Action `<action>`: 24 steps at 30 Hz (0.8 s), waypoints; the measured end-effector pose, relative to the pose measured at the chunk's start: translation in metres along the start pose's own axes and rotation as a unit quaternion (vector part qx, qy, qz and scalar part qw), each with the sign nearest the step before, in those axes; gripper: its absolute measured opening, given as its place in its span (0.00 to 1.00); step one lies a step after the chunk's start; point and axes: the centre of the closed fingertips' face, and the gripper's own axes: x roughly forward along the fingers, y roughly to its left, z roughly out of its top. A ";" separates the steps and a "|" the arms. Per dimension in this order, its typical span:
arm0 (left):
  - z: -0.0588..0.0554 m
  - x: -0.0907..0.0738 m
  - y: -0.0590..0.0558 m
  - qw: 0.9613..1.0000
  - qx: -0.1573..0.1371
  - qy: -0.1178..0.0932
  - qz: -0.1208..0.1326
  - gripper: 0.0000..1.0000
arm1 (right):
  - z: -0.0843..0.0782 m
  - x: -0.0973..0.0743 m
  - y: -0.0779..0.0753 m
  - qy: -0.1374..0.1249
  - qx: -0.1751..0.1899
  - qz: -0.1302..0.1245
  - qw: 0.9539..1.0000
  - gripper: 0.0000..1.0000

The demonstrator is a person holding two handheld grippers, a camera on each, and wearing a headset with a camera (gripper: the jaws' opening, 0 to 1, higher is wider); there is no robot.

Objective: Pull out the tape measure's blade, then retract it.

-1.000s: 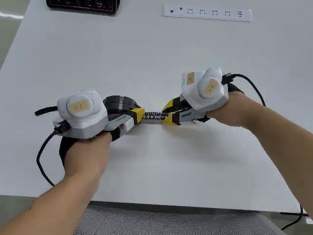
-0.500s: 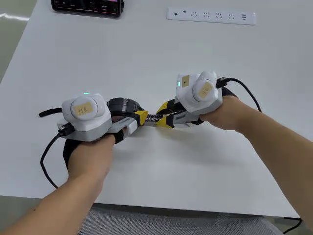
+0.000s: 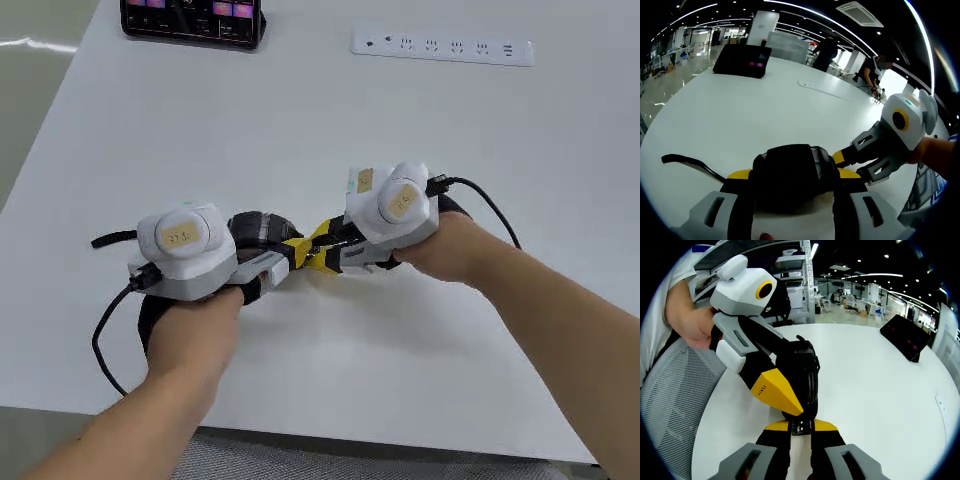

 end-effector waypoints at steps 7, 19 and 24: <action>0.000 0.000 -0.001 1.000 0.002 -0.001 0.000 0.60 | -0.001 0.000 0.000 -0.003 0.006 -0.003 1.000 0.12; 0.001 -0.002 -0.003 1.000 0.010 -0.005 -0.003 0.61 | -0.004 -0.001 0.001 0.006 0.015 -0.010 1.000 0.14; 0.000 -0.003 -0.003 1.000 0.031 0.005 -0.001 0.61 | -0.005 -0.008 0.003 0.003 0.025 -0.014 1.000 0.23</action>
